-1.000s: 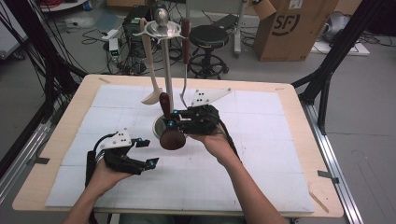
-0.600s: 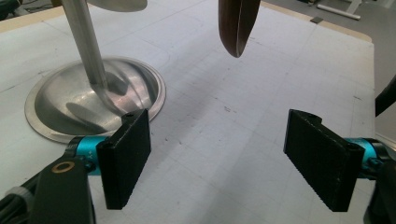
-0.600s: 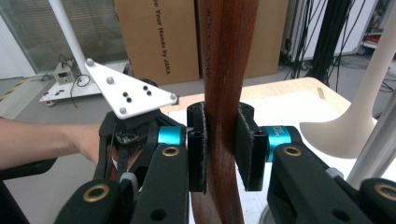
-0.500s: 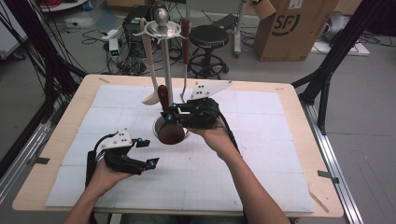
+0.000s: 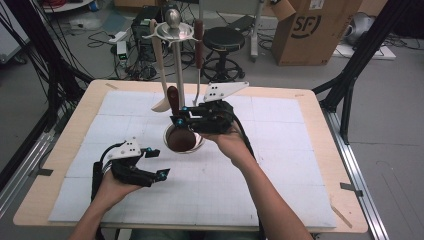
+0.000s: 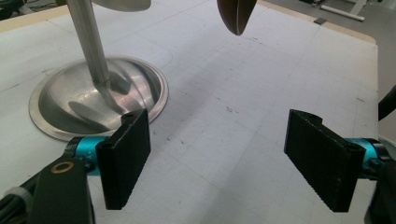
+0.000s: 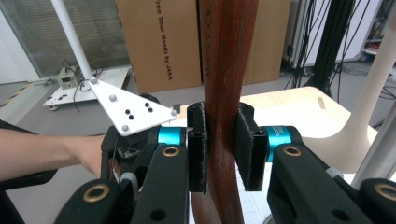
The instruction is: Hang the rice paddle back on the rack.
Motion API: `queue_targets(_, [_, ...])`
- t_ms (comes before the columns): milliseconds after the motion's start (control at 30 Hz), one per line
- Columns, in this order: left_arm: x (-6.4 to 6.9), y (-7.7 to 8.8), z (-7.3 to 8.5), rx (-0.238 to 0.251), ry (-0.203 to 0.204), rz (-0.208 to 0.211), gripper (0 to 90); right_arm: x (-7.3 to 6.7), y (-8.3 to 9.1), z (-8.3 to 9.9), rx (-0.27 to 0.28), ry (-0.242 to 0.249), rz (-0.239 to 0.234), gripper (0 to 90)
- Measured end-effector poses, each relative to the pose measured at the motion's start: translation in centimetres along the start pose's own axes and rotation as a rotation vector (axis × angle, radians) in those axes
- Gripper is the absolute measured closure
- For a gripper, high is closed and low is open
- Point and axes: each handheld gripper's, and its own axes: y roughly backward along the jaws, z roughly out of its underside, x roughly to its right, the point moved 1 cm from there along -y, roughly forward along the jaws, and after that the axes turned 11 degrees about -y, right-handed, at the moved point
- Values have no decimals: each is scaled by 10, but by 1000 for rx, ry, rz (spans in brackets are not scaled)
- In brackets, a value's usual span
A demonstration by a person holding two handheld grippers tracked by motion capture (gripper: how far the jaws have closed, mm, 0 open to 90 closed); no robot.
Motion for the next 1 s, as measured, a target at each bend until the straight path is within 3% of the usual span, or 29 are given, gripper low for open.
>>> queue_targets(600, [0,0,0,2,1,1,227,-2,0,-9,19,4,5,769])
queue_targets(1000, [0,0,0,4,1,5,222,-9,3,-27,18,26,12,769])
